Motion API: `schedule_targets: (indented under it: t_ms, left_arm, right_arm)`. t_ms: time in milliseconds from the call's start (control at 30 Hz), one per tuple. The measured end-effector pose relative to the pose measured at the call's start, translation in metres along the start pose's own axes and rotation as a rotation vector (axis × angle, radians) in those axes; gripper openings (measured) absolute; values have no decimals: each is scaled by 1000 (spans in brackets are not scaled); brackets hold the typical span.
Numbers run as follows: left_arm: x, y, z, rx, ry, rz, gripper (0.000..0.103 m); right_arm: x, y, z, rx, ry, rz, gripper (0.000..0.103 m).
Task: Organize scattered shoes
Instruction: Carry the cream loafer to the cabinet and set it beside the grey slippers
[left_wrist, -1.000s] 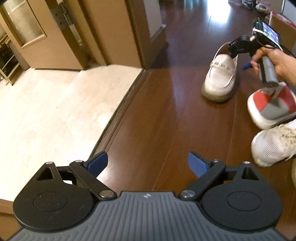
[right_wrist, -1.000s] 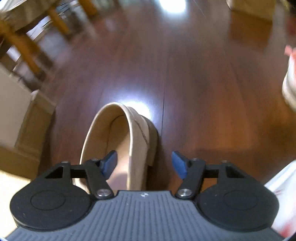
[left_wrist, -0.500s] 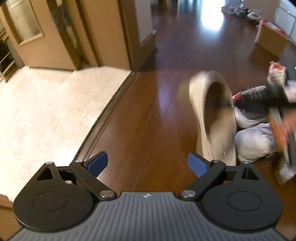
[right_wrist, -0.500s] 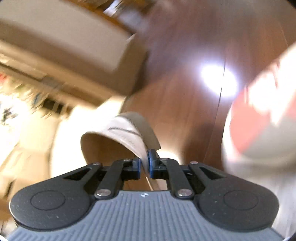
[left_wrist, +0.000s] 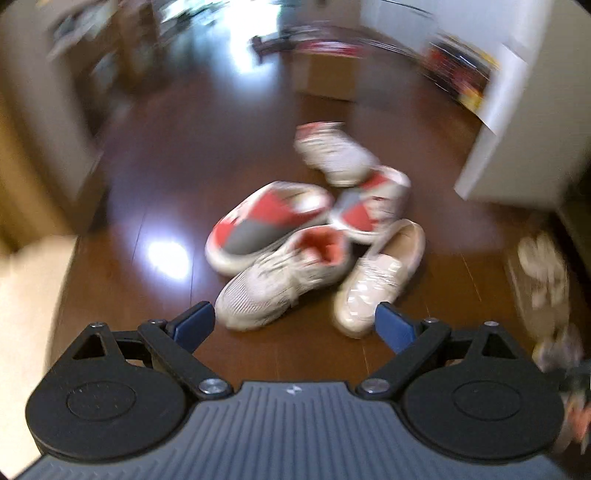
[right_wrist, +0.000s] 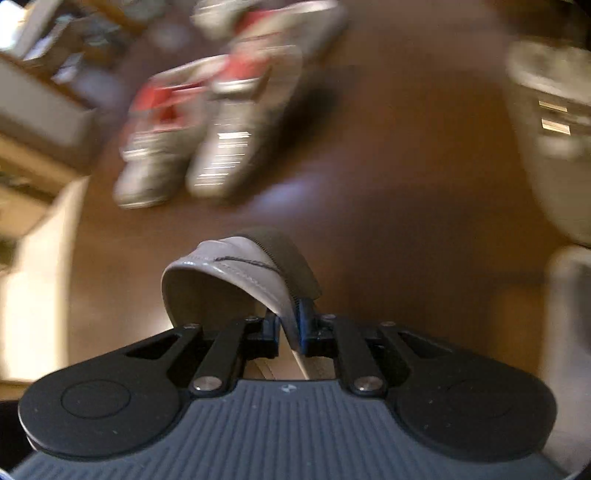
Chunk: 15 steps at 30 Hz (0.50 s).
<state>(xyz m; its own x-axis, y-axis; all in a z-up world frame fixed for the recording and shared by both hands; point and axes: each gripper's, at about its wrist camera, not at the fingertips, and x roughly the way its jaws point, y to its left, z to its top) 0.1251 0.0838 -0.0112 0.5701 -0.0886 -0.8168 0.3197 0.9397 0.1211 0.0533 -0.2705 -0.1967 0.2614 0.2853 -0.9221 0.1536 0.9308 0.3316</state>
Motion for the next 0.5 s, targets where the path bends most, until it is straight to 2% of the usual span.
schedule_targets:
  t_ms: [33,67,100,167,233,267,333,433,500]
  left_arm:
    - [-2,-20,7,73,9,16,95]
    - [-3,-33,12,110,28,19,95]
    - [-5,-44,17,125,54,0,95]
    - [-8,-67,25,142,108,-57,96]
    - [-9,-87,28,167,135,-86,97]
    - [-9,-102,27,188,139,-85,97]
    - [-6,-130,22,222,133,-82,97]
    - [1,-161,11,229,143,-112,97]
    - [9,-175,2,231,156,-142,97]
  right_arm:
    - [0,-23,-5,28,-4,-26,27]
    - [-4,-45,-11,71,-35,-56,46]
    - [-9,-57,-17,101,-89,-77,55]
    - [-29,-77,-32,148,-208,0,86]
    - [-45,-83,-59,158,-308,93,102]
    - [-48,-80,-73,113,-341,111,102]
    - [-37,-65,-88,-28,-325,77,102]
    - [1,-43,-109,-284,-264,-109,102]
    - [29,-37,-123,-359,-221,-226,102]
